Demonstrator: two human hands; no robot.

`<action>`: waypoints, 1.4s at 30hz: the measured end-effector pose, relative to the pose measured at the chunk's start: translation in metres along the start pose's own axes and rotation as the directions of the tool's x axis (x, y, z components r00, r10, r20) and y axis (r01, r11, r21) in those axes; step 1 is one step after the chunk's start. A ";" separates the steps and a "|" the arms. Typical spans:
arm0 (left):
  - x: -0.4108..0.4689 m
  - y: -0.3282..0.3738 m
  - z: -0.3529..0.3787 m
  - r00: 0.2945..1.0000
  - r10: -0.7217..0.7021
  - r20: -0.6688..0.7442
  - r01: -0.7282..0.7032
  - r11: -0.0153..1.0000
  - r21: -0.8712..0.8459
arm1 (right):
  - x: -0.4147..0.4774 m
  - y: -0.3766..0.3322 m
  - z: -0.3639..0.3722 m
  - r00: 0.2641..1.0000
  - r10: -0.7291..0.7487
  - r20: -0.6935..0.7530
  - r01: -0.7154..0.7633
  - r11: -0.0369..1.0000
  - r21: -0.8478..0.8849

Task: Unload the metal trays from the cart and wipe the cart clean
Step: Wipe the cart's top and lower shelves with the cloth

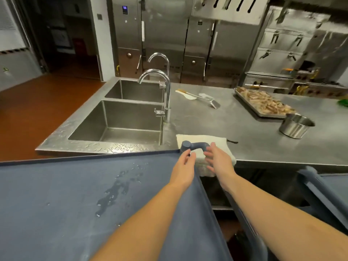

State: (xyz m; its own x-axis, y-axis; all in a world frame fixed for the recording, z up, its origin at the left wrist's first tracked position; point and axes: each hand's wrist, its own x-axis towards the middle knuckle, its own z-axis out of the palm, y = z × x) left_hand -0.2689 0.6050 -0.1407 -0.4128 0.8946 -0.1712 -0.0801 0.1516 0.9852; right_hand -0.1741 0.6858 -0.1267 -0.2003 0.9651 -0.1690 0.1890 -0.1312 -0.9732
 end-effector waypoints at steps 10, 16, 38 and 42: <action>0.058 -0.018 0.063 0.995 -0.029 -0.094 0.037 0.996 0.084 | 0.124 0.010 -0.087 1.000 -0.022 -0.015 0.021 0.996 -0.081; 0.090 -0.028 0.121 0.979 -0.013 -0.203 0.080 0.943 0.325 | 0.193 0.055 -0.129 0.995 -0.075 0.062 0.095 0.886 -0.454; 0.104 -0.034 0.071 0.945 0.087 -0.315 0.159 0.721 0.675 | 0.281 0.127 -0.047 0.825 -0.113 0.554 0.542 -0.117 -0.832; 0.102 -0.035 0.049 0.937 0.083 -0.340 0.179 0.721 0.670 | 0.280 0.123 -0.050 0.803 -0.077 0.590 0.574 -0.161 -0.803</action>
State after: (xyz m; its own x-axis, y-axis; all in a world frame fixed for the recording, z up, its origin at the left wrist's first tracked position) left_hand -0.2638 0.7114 -0.1919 -0.7016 0.7079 -0.0815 0.4762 0.5509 0.6854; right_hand -0.1589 0.9515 -0.2856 -0.7431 0.6514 -0.1531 0.6259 0.7575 0.1853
